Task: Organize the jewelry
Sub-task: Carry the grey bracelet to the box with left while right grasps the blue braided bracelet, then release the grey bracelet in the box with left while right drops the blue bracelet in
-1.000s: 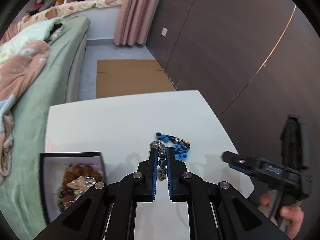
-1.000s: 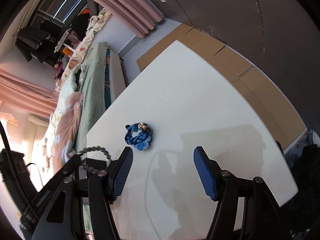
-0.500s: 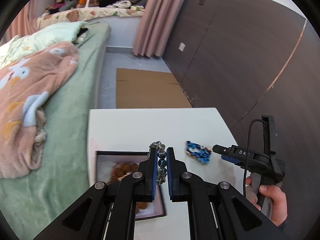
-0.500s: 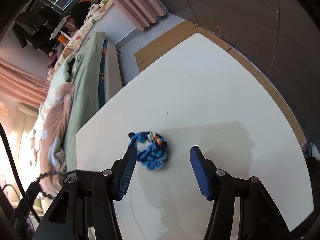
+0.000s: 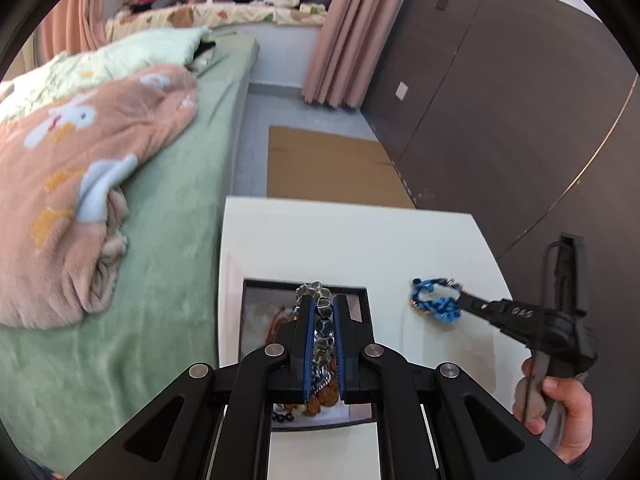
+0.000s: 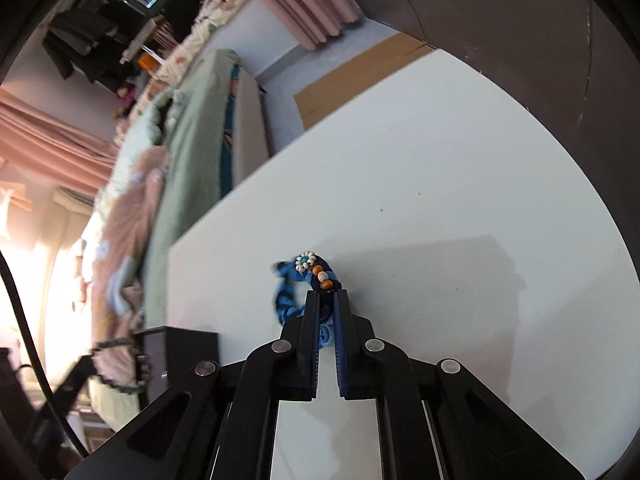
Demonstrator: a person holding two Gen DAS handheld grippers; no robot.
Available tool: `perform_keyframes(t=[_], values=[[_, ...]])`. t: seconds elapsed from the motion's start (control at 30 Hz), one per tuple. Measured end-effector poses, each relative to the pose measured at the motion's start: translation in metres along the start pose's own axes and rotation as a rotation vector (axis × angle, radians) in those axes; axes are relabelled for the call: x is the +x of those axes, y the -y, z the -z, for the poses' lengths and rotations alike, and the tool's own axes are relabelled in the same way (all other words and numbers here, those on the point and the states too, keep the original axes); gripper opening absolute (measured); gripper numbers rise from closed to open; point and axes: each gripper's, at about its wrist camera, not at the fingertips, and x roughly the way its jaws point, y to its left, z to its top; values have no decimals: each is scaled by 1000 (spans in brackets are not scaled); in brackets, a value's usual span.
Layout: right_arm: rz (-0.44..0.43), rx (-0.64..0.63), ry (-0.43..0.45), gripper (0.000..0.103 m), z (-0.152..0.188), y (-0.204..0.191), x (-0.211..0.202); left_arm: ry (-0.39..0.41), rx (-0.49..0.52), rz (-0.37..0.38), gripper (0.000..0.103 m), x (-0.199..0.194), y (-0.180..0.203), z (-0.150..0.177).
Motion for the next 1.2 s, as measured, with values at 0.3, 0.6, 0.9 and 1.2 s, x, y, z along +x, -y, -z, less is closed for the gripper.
perform_keyframes(t=[0.3,0.6,0.9,1.2], values=[[-96,-38,70,8,10,-11,-37,-39,-27,51,76,6,-9,8],[-292,-151,99,8,20,-54,-55,-6,-54,6,76,-9,-30,12],[-450,-241,45,8,37,-100,-40,7,-73,-16,76,-21,-42,13],[-321,-313,9,67,48,-112,-31,40,-61,-13,96,-43,-34,18]])
